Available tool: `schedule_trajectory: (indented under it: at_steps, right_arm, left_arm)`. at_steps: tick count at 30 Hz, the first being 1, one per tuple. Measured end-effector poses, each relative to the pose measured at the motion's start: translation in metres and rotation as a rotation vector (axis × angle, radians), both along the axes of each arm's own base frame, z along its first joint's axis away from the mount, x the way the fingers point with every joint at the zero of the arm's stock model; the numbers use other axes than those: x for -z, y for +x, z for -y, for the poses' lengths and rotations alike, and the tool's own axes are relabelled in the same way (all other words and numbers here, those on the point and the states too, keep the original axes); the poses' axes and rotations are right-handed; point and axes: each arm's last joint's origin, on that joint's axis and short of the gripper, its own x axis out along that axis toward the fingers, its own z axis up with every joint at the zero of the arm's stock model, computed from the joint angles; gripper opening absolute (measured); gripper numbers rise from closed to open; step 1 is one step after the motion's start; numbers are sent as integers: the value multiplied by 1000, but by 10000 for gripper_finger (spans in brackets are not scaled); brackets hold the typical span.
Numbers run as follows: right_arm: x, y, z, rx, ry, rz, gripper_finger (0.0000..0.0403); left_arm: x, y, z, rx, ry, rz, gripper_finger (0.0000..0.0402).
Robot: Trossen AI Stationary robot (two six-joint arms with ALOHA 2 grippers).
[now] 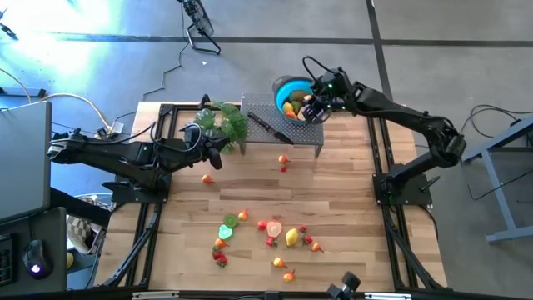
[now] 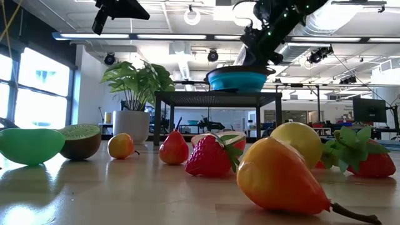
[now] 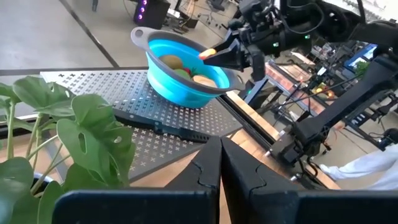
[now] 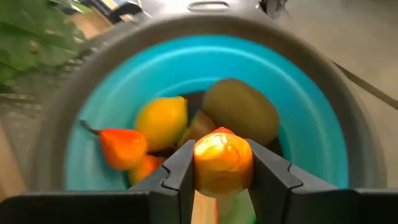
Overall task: Pick & Place Fruit
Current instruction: Put the yellow pear in the blue bowl on the shelf, then put the yellow lemon in the blue bowl on the shelf
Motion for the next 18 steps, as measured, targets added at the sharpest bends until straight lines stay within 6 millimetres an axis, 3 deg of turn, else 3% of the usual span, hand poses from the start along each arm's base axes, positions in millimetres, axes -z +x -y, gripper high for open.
schedule_trajectory:
  at_steps: [6, 18]
  right_arm:
    - [1, -1, 1, -29, -24, -37, 118]
    - [-1, 0, 1, -6, -60, -38, 209]
  left_arm:
    - [0, 0, 0, 1, 2, -2, 3]
    - [0, 0, 0, 1, 2, -1, 3]
